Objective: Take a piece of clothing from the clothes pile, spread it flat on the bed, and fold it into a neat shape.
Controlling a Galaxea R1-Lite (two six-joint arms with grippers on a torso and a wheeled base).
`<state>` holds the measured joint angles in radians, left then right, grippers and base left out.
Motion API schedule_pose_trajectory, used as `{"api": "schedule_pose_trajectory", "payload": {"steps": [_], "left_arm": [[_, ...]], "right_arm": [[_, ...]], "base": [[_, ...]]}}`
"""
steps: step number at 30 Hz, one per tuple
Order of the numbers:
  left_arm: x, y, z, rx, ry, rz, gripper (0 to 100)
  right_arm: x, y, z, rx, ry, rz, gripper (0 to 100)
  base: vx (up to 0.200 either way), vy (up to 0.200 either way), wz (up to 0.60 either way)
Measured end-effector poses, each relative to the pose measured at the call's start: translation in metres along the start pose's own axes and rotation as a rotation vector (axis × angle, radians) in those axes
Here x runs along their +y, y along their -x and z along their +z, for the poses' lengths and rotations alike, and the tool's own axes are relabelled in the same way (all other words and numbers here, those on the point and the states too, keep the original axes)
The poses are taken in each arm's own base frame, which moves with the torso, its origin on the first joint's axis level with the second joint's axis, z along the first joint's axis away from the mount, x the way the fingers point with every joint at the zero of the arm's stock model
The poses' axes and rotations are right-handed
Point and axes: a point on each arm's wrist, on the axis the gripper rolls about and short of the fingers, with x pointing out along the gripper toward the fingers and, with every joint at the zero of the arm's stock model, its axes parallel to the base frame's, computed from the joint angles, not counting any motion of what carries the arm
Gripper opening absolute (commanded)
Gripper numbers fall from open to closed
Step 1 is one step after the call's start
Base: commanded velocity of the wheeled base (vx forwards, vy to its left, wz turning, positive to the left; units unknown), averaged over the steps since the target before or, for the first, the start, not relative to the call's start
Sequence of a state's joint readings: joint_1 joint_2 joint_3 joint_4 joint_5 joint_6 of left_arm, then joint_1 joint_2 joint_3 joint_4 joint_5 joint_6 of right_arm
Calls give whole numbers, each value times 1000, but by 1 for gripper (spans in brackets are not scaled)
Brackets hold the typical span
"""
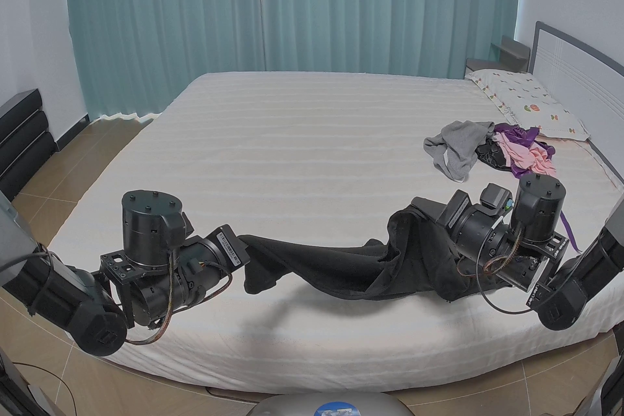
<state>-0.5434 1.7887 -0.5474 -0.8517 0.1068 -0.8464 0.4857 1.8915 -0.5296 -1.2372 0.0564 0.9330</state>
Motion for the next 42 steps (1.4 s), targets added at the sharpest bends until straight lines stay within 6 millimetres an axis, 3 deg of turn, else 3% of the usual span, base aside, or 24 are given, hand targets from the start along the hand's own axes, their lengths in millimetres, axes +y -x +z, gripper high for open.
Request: {"api": "schedule_pose_trajectory", "payload": {"steps": [8,15,21,33,42], "left_arm": [[-1,5,-1,-1,-3,-9,0],[0,13,-2,2,-6,-9,0],[-1,30,1,-13,-7,-26,0],[-10,80,18,-110,-83,-64,0],[-48,105,65,-247,-92,-136,0]], "right_arm": [[2,19,12,-34,4,-7,0],[1,41,11,-34,16,-19,0],[14,61,22,-81,39,19,0],[60,123,55,-200,94,134,0],[106,159,106,-368,157,306,0]], "base": [[0,0,0],[-200,0,0],[-200,0,0],[-33,0,0],[0,0,0]]}}
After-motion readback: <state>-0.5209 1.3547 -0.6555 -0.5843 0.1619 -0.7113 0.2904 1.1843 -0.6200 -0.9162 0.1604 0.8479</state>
